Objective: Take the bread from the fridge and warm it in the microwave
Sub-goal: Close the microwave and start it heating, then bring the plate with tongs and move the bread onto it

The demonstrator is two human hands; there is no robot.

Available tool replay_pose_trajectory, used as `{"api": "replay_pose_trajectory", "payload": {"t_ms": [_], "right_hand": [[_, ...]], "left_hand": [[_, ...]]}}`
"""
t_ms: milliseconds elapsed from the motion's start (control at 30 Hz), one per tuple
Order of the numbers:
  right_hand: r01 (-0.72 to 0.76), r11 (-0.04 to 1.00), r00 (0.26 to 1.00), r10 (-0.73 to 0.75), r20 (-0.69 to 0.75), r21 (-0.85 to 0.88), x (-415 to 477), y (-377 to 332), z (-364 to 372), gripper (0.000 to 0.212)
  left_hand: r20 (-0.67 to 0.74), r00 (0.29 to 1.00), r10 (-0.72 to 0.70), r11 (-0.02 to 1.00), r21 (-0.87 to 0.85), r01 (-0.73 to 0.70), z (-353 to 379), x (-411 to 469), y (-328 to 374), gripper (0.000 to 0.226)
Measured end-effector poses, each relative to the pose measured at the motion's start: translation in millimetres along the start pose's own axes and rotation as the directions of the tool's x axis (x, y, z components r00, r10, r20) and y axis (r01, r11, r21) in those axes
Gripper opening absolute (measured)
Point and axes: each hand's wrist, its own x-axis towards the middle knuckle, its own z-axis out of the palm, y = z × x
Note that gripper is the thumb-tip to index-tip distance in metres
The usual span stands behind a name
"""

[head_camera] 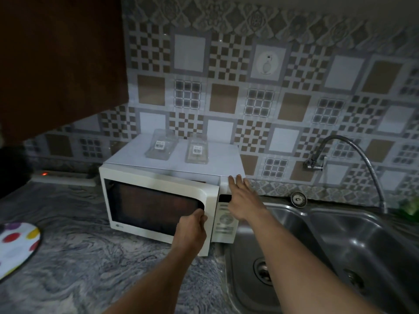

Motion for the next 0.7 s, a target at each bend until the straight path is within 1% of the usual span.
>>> {"api": "replay_pose_trajectory", "payload": {"t_ms": [67,100,167,267,300,333,367,433,533,600,700], "right_hand": [[-0.003,1.000,1.000,0.003,0.024,-0.002,2,1,-4,0.082],[-0.006,1.000,1.000,0.006,0.031,-0.002,2,2,-5,0.080],[-0.008,1.000,1.000,0.008,0.030,0.003,4,1,-7,0.078],[-0.016,1.000,1.000,0.016,0.021,0.012,7,-1,-8,0.074],[-0.020,1.000,0.999,0.019,0.026,0.014,8,-3,-9,0.074],[-0.023,1.000,0.999,0.022,0.029,0.015,8,-4,-10,0.073],[-0.024,1.000,0.999,0.023,0.028,0.014,8,-5,-10,0.072],[-0.016,1.000,1.000,0.016,0.013,-0.001,9,-7,-13,0.066],[0.010,1.000,1.000,-0.010,-0.015,-0.005,10,-12,-21,0.051],[0.018,1.000,1.000,-0.018,-0.026,0.005,11,-14,-26,0.039],[0.028,0.999,0.999,-0.027,-0.036,0.017,11,-15,-28,0.030]], "left_hand": [[0.000,1.000,0.029,0.994,0.104,-0.029,-14,-3,3,0.020],[-0.019,0.999,0.038,0.985,0.170,-0.035,-23,-4,5,0.017],[-0.094,0.992,0.085,0.959,0.278,-0.056,-41,-2,12,0.017],[-0.248,0.946,0.208,0.934,0.338,-0.117,-63,5,25,0.015],[-0.287,0.926,0.246,0.925,0.355,-0.135,-67,9,27,0.013],[-0.298,0.916,0.267,0.914,0.380,-0.143,-68,15,27,0.018],[-0.286,0.917,0.278,0.903,0.402,-0.148,-68,20,26,0.026],[-0.193,0.947,0.255,0.896,0.416,-0.156,-68,25,24,0.041],[-0.047,0.981,0.186,0.895,0.419,-0.150,-68,27,19,0.048],[-0.038,0.985,0.171,0.903,0.406,-0.141,-67,27,18,0.049],[-0.118,0.976,0.181,0.915,0.385,-0.123,-67,26,21,0.047]]}}
